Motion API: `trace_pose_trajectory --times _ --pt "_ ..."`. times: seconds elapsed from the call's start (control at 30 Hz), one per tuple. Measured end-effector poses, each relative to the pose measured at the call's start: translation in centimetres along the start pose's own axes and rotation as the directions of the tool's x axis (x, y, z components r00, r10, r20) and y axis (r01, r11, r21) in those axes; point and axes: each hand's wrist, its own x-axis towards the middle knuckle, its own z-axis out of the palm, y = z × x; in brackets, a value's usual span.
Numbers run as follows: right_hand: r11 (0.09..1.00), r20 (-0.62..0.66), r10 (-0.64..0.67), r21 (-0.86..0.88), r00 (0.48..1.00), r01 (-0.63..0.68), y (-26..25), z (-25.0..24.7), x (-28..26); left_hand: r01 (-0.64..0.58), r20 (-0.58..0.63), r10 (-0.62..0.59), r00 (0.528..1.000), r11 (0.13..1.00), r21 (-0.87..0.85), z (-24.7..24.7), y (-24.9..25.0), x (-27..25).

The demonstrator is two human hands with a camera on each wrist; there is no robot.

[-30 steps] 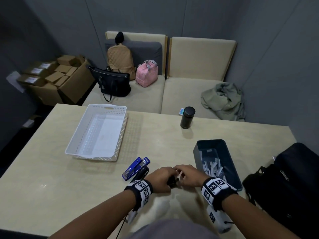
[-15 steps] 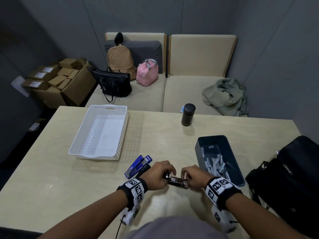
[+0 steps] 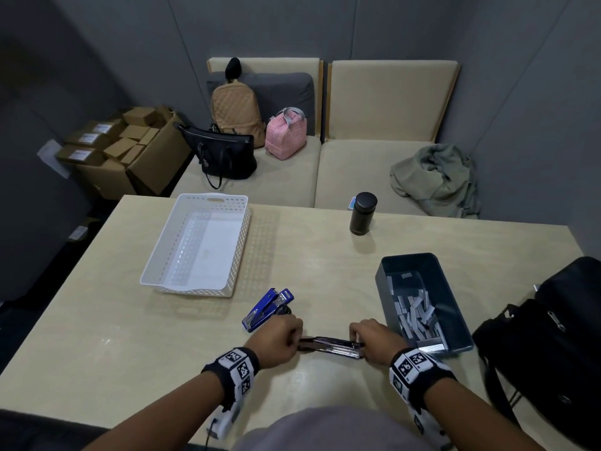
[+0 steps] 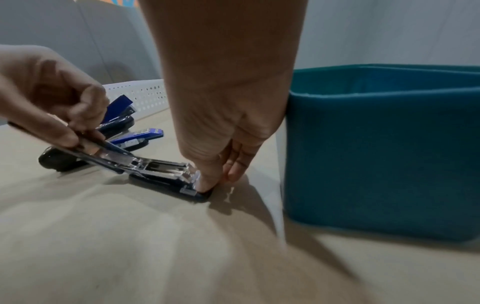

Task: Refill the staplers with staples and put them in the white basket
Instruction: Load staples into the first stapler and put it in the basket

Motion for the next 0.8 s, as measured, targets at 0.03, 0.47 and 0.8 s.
trace_pose_trajectory --times 0.03,0.47,0.8 --pt "1.0 -0.019 -0.006 -0.025 1.0 0.006 0.0 0.2 -0.1 -0.053 0.084 0.038 0.996 0.983 0.176 0.1 -0.2 -0.4" --pt "0.985 -0.013 -0.009 -0.17 1.0 0.006 0.1 -0.6 0.3 -0.381 0.363 0.215 0.907 0.788 0.485 1.4 2.7 2.3" --pt "0.948 -0.49 0.007 0.28 0.872 0.149 1.7 -7.1 -3.3 -0.323 0.262 0.214 0.941 0.798 0.509 4.3 1.6 2.5"
